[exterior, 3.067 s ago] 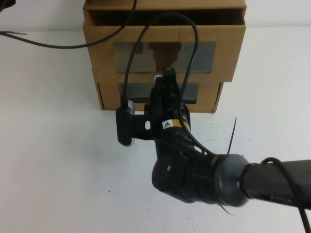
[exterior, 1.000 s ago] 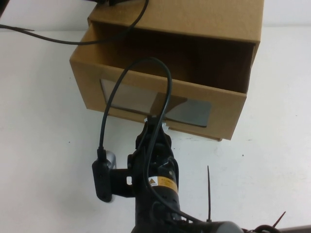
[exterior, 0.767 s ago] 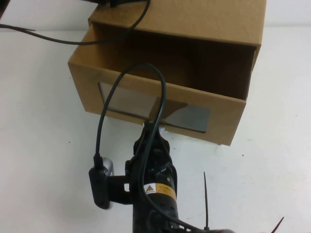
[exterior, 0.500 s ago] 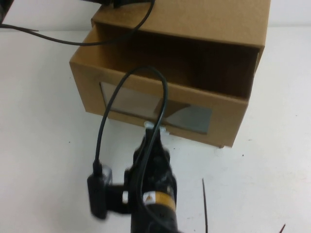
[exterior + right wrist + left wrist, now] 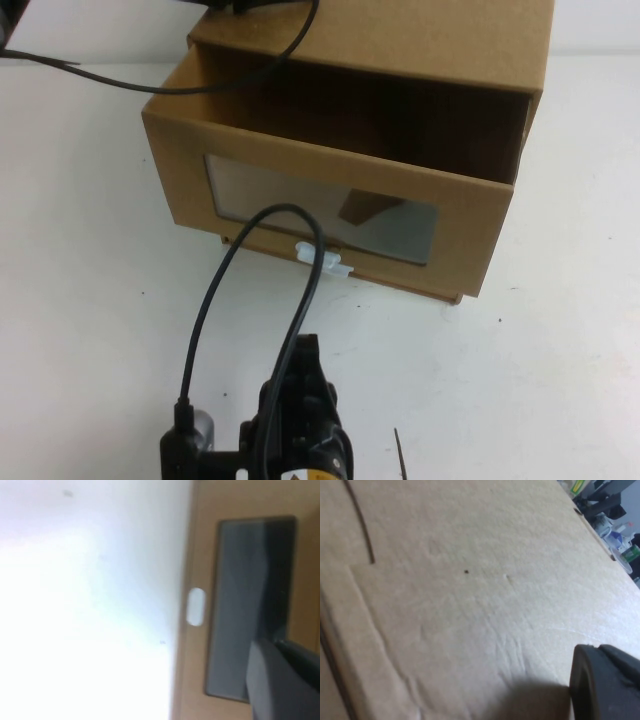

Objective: Open the shoe box

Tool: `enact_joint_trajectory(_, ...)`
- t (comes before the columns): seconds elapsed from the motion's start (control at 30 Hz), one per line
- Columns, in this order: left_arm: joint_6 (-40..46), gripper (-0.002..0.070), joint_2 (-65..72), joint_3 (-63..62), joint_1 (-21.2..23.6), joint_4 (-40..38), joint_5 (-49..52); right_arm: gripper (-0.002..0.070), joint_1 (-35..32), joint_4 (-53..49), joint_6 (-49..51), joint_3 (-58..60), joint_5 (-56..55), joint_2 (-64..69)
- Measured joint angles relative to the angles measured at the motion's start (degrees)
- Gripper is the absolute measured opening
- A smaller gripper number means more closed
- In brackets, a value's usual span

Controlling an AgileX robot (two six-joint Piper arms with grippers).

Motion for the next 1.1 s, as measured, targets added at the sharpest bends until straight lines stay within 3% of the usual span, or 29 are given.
enact_joint_trajectory(0.2,5.6,-0.0008,0.5,0.0,0.0,-3.2,0.0,0.0023,-0.1,-3.0,2.2,0.0,-2.8,0.0)
enact_joint_trajectory(0.4,7.7,-0.0008,0.8,0.0,0.0,-4.6,0.0,0.0308,-1.5,-4.6,3.1,0.0,-2.9,0.0)
enact_joint_trajectory(0.47,7.9,-0.0008,0.8,0.0,0.0,-4.7,0.0,0.0357,-2.2,-6.6,3.6,0.0,-2.9,0.0)
enact_joint_trajectory(0.6,8.3,-0.0008,0.8,0.0,0.0,-4.7,0.0,0.0345,-3.9,-10.1,4.3,0.0,-2.9,0.0)
enact_joint_trajectory(0.83,9.2,-0.0008,0.8,0.0,0.0,-4.9,-0.1,0.0249,-8.2,-13.0,4.6,0.0,-2.9,0.0)
enact_joint_trajectory(1.1,10.2,-0.0008,1.0,0.0,0.0,-5.3,-0.2,0.0235,-10.1,-14.6,5.0,0.0,-0.2,0.0)
